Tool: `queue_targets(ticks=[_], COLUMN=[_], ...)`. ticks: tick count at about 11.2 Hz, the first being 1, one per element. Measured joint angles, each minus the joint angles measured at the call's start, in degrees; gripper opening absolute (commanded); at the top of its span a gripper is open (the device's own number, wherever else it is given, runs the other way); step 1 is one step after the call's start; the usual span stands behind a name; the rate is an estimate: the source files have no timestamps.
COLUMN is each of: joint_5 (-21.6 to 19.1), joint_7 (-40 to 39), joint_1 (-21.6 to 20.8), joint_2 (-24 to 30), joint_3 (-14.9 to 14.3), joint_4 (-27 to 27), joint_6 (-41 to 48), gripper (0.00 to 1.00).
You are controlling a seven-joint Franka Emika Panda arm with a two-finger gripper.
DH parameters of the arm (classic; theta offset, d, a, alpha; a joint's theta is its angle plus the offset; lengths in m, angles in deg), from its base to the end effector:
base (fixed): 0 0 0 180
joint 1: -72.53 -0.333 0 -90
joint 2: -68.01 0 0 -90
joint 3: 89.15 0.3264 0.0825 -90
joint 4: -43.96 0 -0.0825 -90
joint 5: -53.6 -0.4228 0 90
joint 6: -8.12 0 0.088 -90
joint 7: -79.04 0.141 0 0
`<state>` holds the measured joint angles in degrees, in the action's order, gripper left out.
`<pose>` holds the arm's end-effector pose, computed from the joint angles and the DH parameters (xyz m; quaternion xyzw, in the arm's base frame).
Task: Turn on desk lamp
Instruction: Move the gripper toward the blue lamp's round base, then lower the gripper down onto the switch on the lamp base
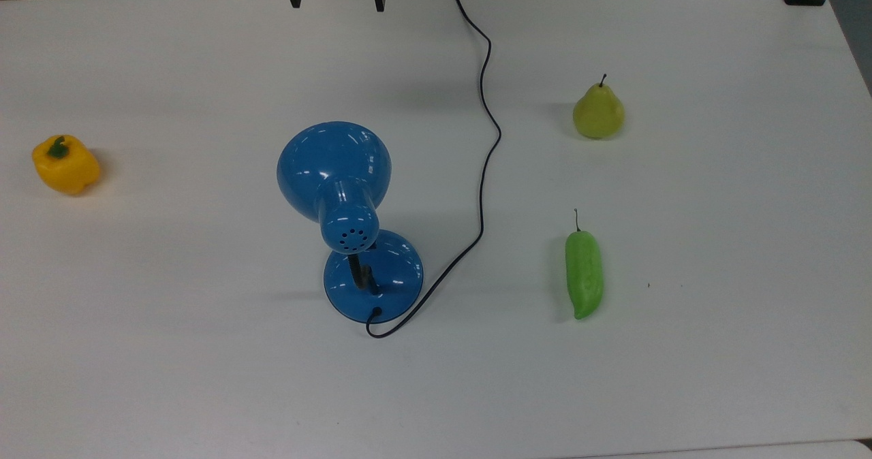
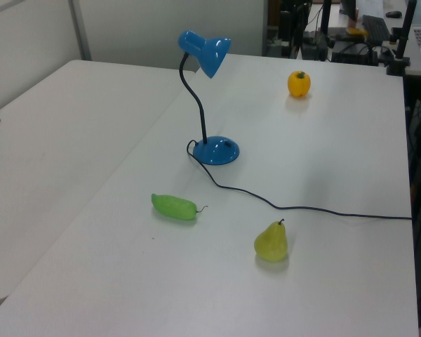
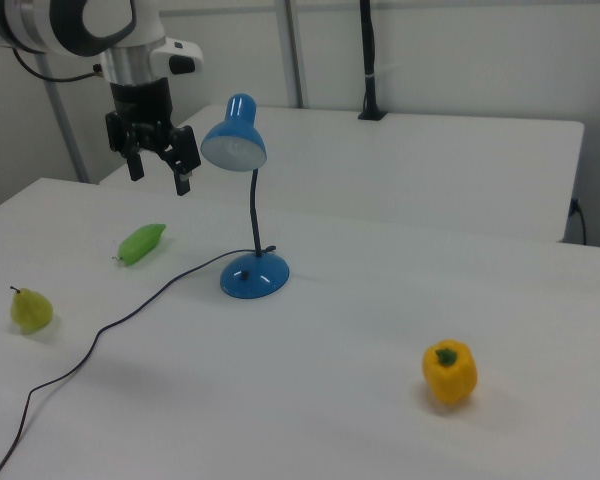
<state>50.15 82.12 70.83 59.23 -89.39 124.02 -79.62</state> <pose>0.6372 0.0251 0.5916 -0.9994 0.0132 0.0108 0.0294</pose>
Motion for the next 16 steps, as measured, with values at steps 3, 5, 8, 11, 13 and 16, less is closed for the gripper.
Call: queue_targets(ticks=[3, 5, 8, 11, 13, 16], joint_5=[0.0, 0.0, -1.3, -1.9, -2.2, -2.2], joint_7=[-1.5, -2.8, -7.9, -9.6, -8.5, -3.4], joint_1=[-0.1, -0.3, 0.5, 1.0, 0.0, -2.7], joint_2=[0.0, -0.1, -0.2, -0.3, -0.5, -0.6], joint_3=[0.0, 0.1, -0.4, -0.5, -0.3, -0.1], joint_4=[0.5, 1.4, 1.5, 4.8, 9.6, 18.8], joint_6=[0.1, 0.0, -0.1, -9.7, -19.5, -35.7], gripper=[0.51, 0.0, 0.0, 0.0, 0.0, 0.0])
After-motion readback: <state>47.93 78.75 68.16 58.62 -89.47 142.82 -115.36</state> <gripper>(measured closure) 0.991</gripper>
